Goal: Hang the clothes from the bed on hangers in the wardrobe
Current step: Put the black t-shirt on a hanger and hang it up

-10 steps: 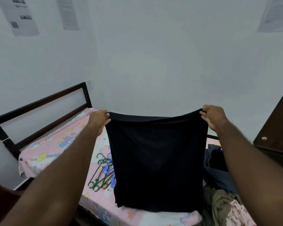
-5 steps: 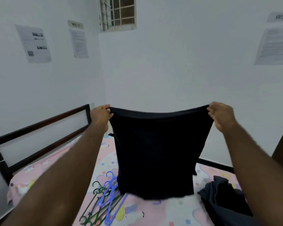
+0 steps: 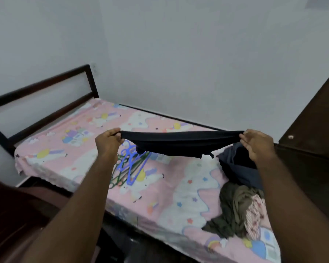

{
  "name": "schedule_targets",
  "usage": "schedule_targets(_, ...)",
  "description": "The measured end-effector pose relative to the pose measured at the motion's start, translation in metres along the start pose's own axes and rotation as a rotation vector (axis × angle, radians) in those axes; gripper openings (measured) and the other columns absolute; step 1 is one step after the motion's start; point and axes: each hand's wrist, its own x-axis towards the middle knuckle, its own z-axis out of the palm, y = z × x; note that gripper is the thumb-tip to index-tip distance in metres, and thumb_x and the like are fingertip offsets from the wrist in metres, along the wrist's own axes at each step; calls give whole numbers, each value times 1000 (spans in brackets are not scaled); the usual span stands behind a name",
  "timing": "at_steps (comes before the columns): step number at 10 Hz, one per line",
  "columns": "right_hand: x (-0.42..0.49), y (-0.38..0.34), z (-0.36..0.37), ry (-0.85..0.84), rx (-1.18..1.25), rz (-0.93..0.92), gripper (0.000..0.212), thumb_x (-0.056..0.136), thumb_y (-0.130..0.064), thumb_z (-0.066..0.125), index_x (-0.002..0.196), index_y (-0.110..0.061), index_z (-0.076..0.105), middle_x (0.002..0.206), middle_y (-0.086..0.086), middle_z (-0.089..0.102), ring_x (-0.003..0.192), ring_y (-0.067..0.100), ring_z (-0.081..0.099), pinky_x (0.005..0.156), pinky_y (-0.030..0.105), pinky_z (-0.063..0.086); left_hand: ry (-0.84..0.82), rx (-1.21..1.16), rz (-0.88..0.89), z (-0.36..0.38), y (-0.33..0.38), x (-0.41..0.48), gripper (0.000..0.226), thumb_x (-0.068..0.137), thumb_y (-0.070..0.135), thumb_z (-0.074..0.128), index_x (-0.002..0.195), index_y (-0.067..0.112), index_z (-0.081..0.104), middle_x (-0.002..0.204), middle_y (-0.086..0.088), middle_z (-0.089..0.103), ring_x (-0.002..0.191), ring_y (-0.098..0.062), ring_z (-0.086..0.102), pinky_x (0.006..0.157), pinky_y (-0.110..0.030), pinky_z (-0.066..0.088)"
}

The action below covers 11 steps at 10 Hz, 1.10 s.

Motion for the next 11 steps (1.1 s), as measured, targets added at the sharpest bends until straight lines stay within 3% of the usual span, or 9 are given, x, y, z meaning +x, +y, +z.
schedule_targets(1,-5,47,-9,26,-52,124,22,98,3,47,118,5,56,111,12,59,114,31,58,97,35,45,12,69,-107,-24,-48,-15,21,93,-10,54,111,-9,64,97,-16,59,78,-25,58,56,-14,55)
schedule_targets(2,-6,83,-10,42,-104,203,36,98,1,49,133,9,47,125,20,56,122,35,56,100,37,46,-23,139,-204,-38,-85,-16,20,94,-11,51,109,-8,63,97,-15,59,73,-21,58,53,-14,54)
schedule_targets(5,45,153,6,3,-220,368,33,103,1,35,132,13,45,142,24,47,126,36,54,104,38,40,38,167,-396,-29,-152,15,21,93,-13,49,110,-11,61,100,-23,56,75,-29,58,58,-23,57)
schedule_targets(6,78,175,10,-13,-303,431,28,100,1,41,124,7,53,125,20,55,112,31,65,98,38,46,81,229,-453,-22,-172,39,23,91,-16,48,109,-9,60,99,-24,57,71,-27,59,53,-20,56)
schedule_targets(7,118,204,18,-12,-370,454,27,96,2,48,122,0,56,101,10,58,123,37,57,86,35,52,102,253,-504,-6,-192,59,26,94,-14,41,115,-7,54,91,-20,57,72,-27,59,55,-20,56)
schedule_targets(8,162,243,22,-153,-305,630,14,94,-16,56,82,-10,57,74,4,55,120,38,58,91,29,52,0,401,-537,14,-211,72,33,95,-10,42,126,-3,52,86,-12,59,75,-21,60,60,-19,55)
schedule_targets(9,188,269,35,-325,-256,773,64,68,-54,76,74,9,64,64,26,60,85,35,70,77,16,52,-44,546,-577,41,-236,85,24,93,-9,52,115,-4,58,83,-11,62,65,-16,64,61,-22,54)
schedule_targets(10,218,305,64,-361,-526,716,32,77,-22,50,74,9,42,56,17,55,57,23,59,52,13,45,-87,645,-582,69,-253,91,14,92,-6,53,103,0,60,82,-12,63,63,-15,64,56,-18,54)
schedule_targets(11,248,341,100,-487,-982,555,24,88,-14,56,67,-21,48,73,-1,52,76,19,60,77,27,53,-128,698,-613,91,-269,98,13,93,-3,53,102,3,61,81,-9,64,68,-18,63,57,-19,53)
